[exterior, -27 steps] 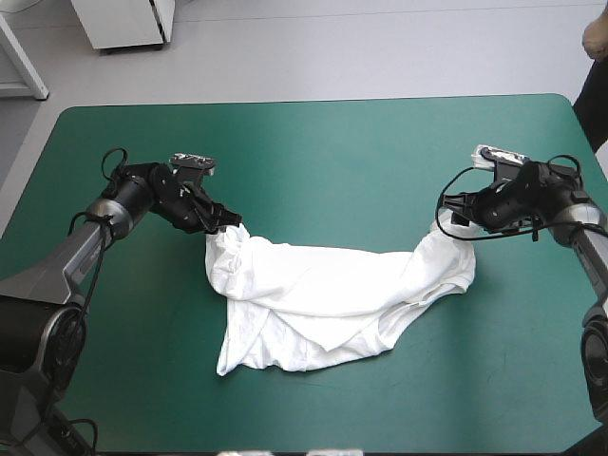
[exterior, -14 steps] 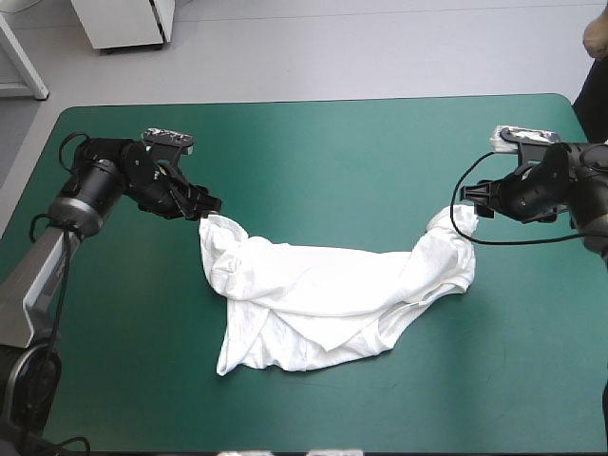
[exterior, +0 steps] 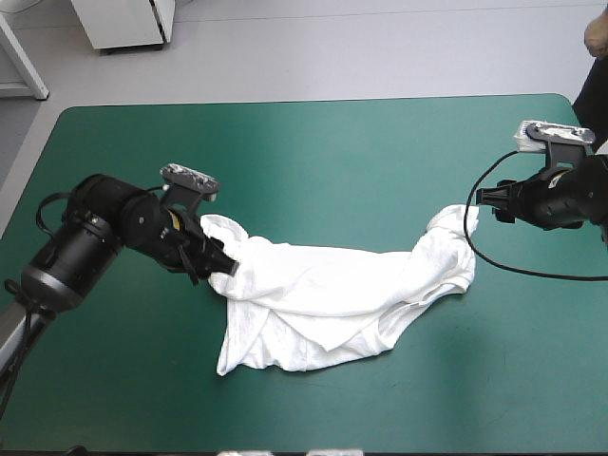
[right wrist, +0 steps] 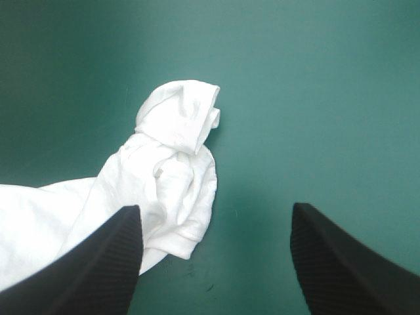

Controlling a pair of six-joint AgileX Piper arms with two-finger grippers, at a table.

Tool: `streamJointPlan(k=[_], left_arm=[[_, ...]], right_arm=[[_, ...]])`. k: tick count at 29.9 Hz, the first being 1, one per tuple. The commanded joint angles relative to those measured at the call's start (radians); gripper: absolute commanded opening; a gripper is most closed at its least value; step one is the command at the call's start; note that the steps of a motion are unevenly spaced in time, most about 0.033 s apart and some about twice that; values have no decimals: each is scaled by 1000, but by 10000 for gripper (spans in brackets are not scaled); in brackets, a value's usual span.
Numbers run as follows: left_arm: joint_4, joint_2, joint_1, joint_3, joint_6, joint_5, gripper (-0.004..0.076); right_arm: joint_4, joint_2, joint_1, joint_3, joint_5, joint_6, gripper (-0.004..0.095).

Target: Fold the cloth

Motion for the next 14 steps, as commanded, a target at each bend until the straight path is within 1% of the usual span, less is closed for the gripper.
streamJointPlan(k=[1, 3, 7, 10, 14], left_arm=[[7, -70, -111, 64, -101, 50, 409], [12, -78, -171, 136, -144, 46, 408], [14, -78, -264, 266, -225, -2, 409], [12, -78, -277, 347, -276, -58, 409], [12, -78, -275, 394, -281, -125, 409]], right_arm=[[-7, -33, -2, -34, -19, 6, 603], [-5, -33, -2, -34, -12, 6, 603], [-3, -33, -2, -34, -8, 6, 603], [-3, -33, -2, -34, -5, 6, 577], [-5, -33, -2, -34, -7, 6, 561]])
